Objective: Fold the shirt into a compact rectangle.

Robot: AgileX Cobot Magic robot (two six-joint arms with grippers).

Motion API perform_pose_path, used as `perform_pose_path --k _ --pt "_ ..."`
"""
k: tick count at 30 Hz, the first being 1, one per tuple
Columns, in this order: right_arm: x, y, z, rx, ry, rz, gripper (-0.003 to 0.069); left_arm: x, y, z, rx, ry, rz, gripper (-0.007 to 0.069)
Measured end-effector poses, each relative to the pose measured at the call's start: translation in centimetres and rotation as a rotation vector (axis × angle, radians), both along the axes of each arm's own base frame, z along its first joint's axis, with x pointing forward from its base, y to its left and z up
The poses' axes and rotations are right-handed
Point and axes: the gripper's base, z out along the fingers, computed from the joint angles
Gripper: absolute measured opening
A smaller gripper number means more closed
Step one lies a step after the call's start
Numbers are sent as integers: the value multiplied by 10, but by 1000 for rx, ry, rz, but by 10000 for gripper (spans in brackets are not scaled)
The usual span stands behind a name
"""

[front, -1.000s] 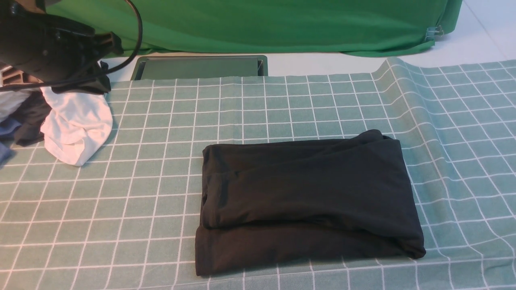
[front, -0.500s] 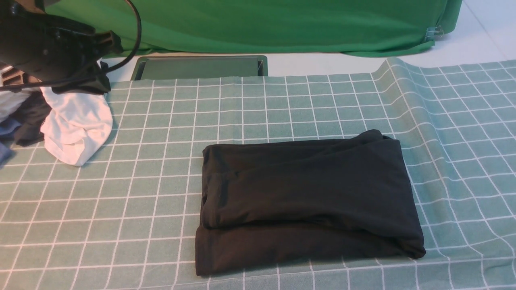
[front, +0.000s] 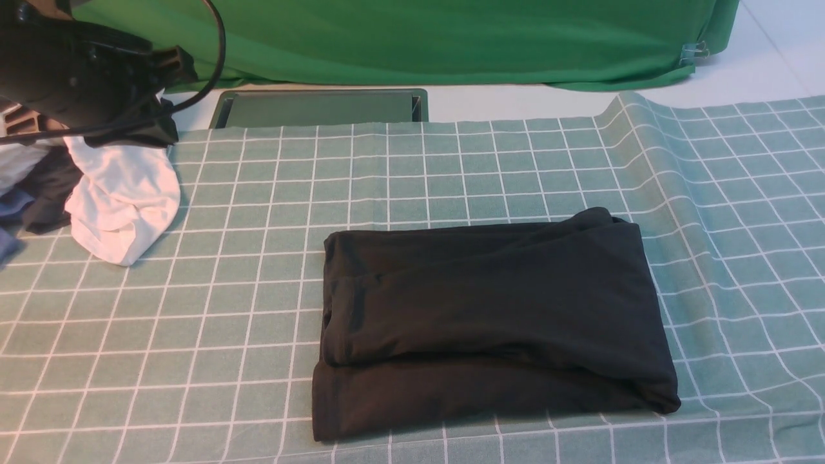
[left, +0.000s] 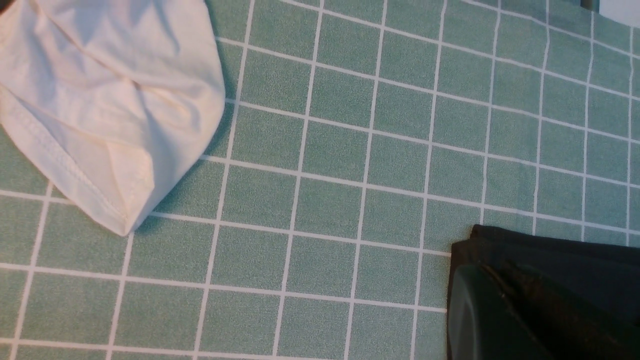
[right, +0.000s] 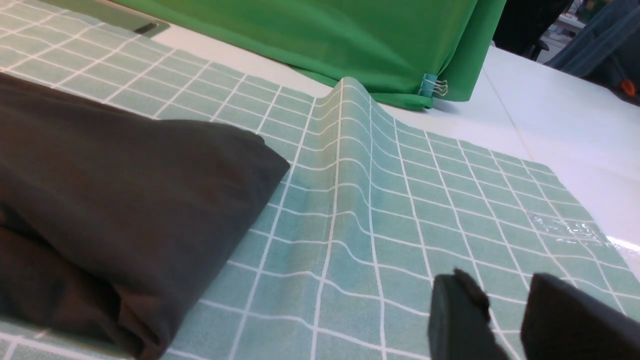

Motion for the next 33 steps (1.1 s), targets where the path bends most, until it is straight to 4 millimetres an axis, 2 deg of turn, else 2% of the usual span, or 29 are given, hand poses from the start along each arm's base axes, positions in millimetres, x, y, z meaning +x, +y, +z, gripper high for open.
perform_pose_path --k 10,15,17,18,21,24,26,28,33 --pt "0 -2 0 1 0 -40 237 -4 -1 1 8 27 -25 17" --pt "0 -2 0 2 0 -40 237 -22 -1 17 25 25 -64 17" --pt "0 -2 0 3 0 -40 239 -38 -2 29 32 30 -87 17" --pt "0 -2 0 3 0 -40 239 -39 -2 30 33 31 -90 17" --pt "0 -2 0 3 0 -40 239 -66 -3 44 40 38 -123 17" --pt "0 -2 0 3 0 -40 239 -91 -5 44 38 29 -143 17" --pt "0 -2 0 3 0 -40 239 -127 -6 33 19 -6 -144 17" --pt "0 -2 0 3 0 -40 239 -143 -7 27 7 -43 -137 17" --pt "0 -2 0 3 0 -40 239 -208 -6 -2 -23 -329 -69 17"
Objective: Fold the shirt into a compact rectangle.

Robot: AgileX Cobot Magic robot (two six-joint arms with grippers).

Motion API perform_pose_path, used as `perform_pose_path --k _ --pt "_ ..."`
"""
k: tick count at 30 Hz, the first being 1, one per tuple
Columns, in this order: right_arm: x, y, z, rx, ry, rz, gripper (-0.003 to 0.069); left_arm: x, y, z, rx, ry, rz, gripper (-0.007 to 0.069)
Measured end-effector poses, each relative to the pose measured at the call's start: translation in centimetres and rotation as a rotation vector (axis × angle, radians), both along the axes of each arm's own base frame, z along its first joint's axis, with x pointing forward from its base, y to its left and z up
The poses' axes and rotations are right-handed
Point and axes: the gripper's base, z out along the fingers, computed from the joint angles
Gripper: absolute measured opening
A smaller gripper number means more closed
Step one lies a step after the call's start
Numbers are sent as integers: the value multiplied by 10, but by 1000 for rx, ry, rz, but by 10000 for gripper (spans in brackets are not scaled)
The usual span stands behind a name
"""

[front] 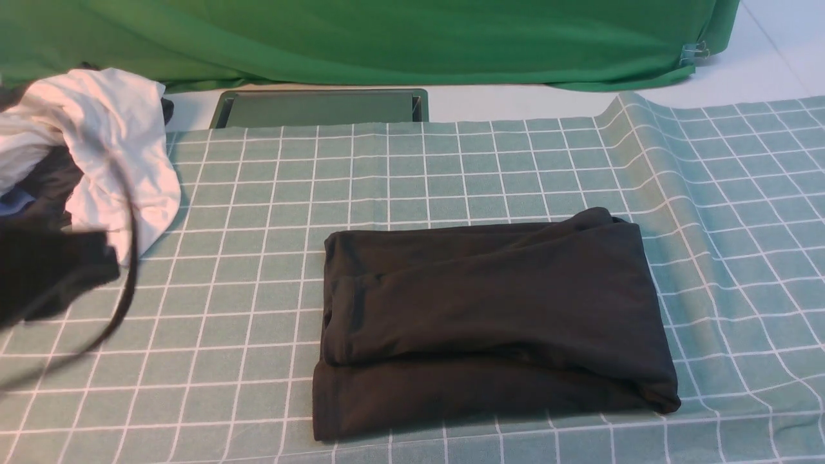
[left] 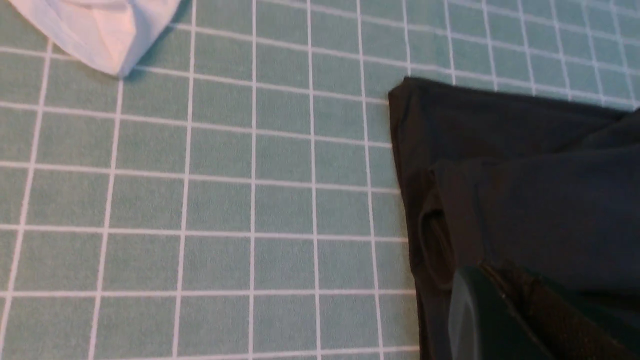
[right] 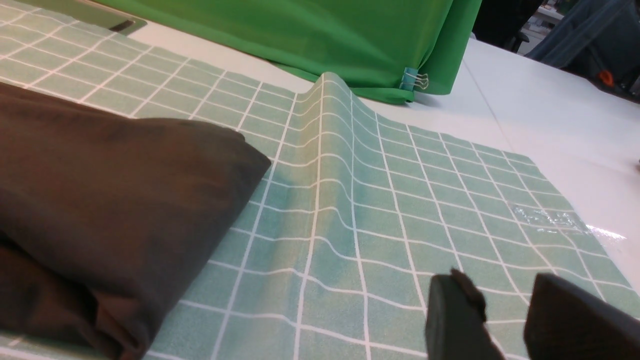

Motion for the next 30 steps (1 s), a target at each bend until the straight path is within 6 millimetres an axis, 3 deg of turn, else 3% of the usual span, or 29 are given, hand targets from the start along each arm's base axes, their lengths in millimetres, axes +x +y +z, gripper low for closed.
perform_pose_path --k 4,10,18,30 --pt "0 0 0 0 0 0 239 -48 -1 -6 -77 -245 32 17" --pt "0 0 0 0 0 0 239 -81 -1 -4 -119 -414 36 17" --pt "0 0 0 1 0 0 239 -84 -3 -3 -180 -419 33 17" --pt "0 0 0 3 0 0 239 -78 7 -7 -40 -499 104 17"
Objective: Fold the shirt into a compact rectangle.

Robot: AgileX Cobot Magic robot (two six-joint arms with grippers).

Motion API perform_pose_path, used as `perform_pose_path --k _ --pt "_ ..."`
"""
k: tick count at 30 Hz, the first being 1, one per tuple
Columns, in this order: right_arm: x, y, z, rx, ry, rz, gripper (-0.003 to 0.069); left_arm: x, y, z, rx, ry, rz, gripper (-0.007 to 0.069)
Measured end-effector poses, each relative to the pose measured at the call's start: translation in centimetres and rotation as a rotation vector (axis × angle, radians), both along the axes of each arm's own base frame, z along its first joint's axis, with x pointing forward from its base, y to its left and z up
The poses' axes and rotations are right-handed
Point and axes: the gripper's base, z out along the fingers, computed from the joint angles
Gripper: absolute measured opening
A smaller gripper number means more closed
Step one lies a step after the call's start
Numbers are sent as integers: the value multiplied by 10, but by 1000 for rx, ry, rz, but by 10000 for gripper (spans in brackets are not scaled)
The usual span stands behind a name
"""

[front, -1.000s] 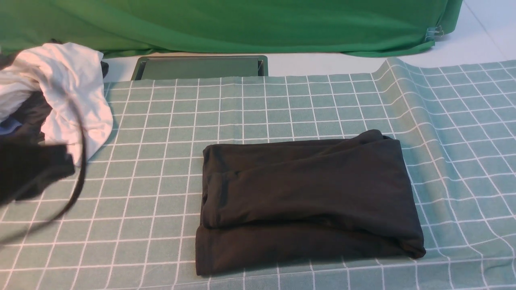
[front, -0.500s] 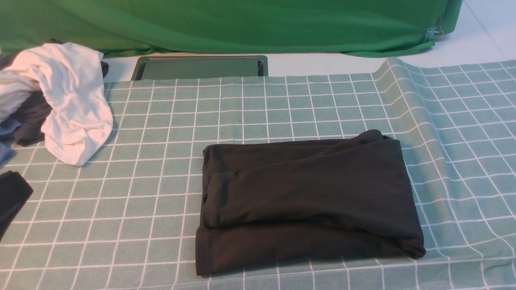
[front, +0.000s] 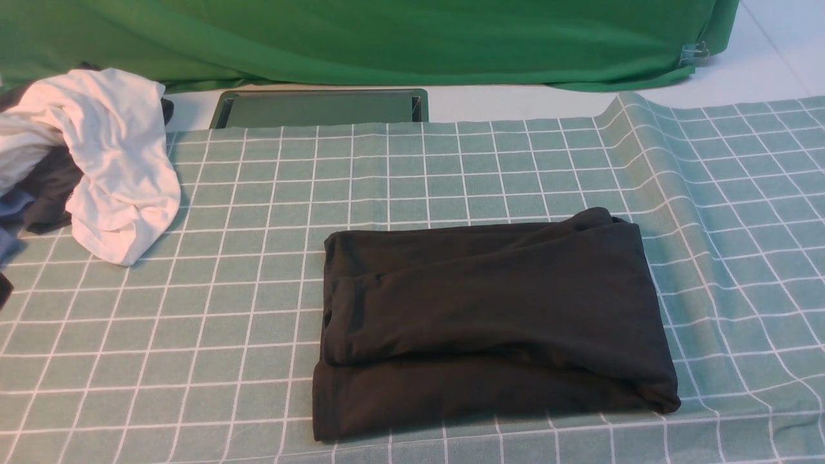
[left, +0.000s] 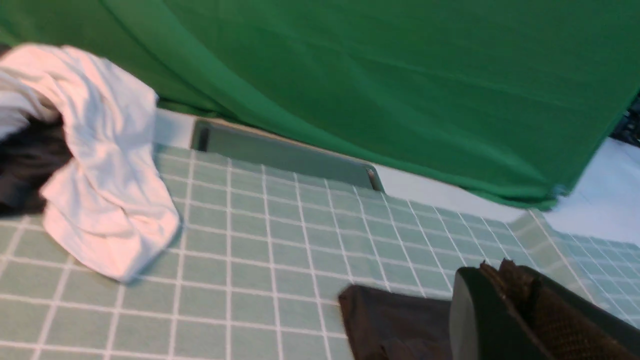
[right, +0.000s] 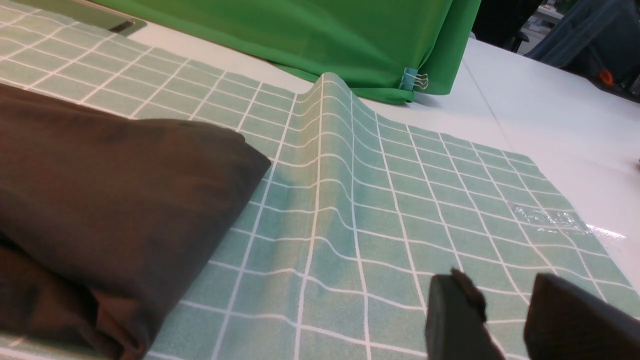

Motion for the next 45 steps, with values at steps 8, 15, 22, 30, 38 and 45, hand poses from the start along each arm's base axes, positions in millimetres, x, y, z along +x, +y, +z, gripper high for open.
perform_pose_path --k 8,15,22,30,38,45 --pt "0 0 0 0 0 0 239 15 8 -52 28 54 82 17" --pt "0 0 0 0 0 0 239 5 14 -116 -3 60 160 17" --pt "0 0 0 0 0 0 240 2 14 -127 -22 40 155 17" --pt "0 0 0 0 0 0 240 2 15 -130 20 67 168 17" --pt "0 0 0 0 0 0 240 2 14 -130 21 68 149 17" --pt "0 0 0 0 0 0 240 2 14 -130 24 68 149 17"
